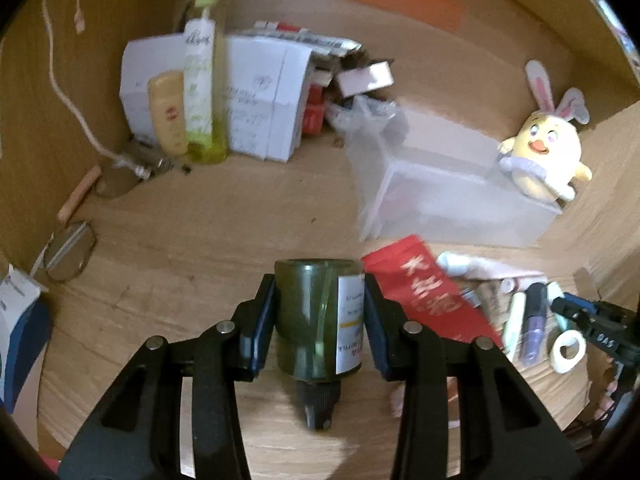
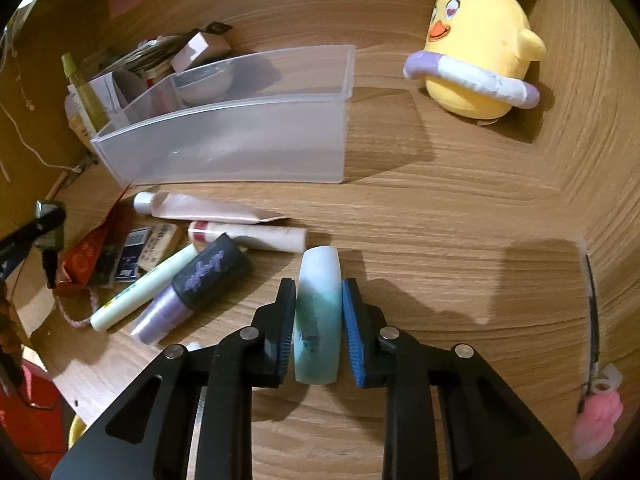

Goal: Organize objects
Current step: 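Grasp the green bottle with the left tool while the right tool grasps the mint tube, then carry both items over the clear box and open both tools to drop them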

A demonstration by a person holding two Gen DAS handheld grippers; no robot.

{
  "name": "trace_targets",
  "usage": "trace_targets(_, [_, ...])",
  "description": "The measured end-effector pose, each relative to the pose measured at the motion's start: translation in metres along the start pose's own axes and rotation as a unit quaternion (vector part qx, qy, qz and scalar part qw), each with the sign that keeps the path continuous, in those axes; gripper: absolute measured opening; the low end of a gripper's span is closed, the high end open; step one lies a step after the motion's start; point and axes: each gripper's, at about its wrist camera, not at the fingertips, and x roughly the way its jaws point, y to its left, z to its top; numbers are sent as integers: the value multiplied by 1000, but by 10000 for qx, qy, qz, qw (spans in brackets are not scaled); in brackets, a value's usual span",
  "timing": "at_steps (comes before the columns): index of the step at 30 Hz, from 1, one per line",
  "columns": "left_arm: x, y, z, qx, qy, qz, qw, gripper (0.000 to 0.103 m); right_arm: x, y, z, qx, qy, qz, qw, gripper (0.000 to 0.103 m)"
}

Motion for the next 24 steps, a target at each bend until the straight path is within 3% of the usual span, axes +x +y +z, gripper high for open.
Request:
trace_targets(8, [-10, -15, 20, -26, -321, -130, 9994, 41, -21, 3, 14, -80, -530, -185, 9984, 21])
trace_targets(24, [-28, -30, 69, -161, -843, -322, 9958, 41, -49, 22, 81, -150, -1637, 286, 9860, 21])
